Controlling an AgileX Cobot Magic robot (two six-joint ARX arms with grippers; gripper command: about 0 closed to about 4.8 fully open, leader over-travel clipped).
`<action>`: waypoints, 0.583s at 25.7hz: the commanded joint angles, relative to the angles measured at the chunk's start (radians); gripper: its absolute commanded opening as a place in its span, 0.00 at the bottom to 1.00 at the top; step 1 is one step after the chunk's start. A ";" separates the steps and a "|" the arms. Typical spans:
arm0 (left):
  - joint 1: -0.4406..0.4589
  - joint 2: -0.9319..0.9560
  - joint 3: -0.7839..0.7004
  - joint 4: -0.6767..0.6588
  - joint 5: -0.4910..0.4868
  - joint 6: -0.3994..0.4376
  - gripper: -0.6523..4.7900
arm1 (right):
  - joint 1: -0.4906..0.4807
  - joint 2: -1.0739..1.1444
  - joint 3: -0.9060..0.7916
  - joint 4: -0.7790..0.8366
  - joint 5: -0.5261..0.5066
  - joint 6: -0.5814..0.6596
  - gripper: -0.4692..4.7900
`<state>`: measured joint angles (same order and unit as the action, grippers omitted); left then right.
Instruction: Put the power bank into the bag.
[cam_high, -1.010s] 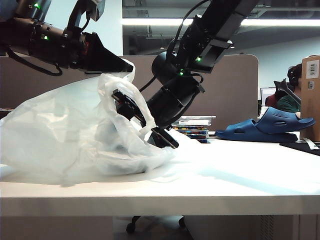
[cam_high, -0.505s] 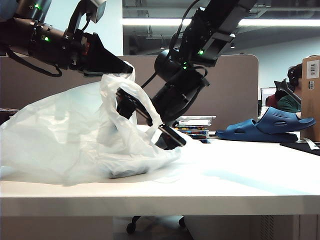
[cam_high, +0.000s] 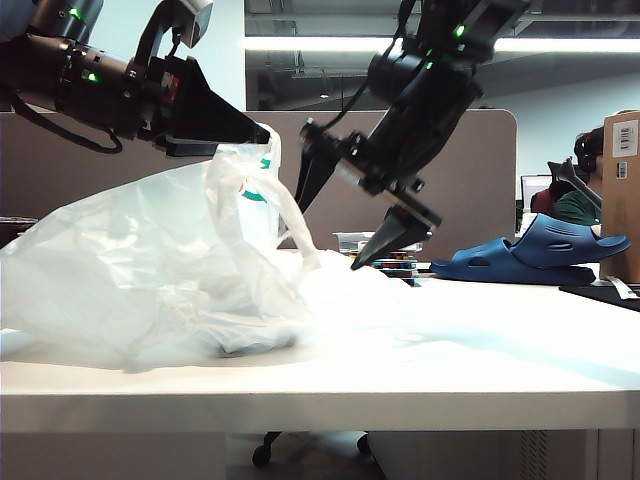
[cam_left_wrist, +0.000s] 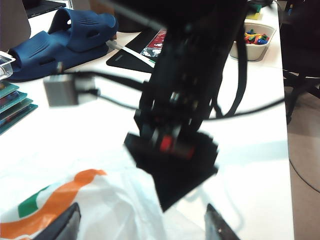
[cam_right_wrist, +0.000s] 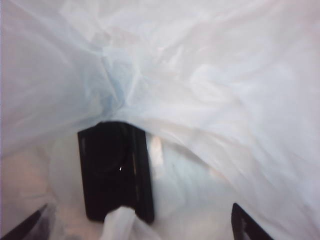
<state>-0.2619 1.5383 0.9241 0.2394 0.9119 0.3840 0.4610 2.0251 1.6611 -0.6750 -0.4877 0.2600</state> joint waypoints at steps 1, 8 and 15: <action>0.002 -0.029 0.002 0.002 -0.063 -0.003 0.68 | -0.015 -0.035 0.000 -0.040 0.019 -0.047 1.00; 0.002 -0.128 0.002 -0.001 -0.199 -0.004 0.68 | -0.077 -0.100 0.000 -0.097 0.026 -0.079 1.00; 0.002 -0.273 0.003 -0.039 -0.621 -0.003 0.68 | -0.167 -0.202 0.000 -0.141 0.072 -0.091 0.49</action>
<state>-0.2607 1.2846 0.9241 0.2054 0.3923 0.3840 0.3050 1.8496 1.6592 -0.8028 -0.4530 0.1856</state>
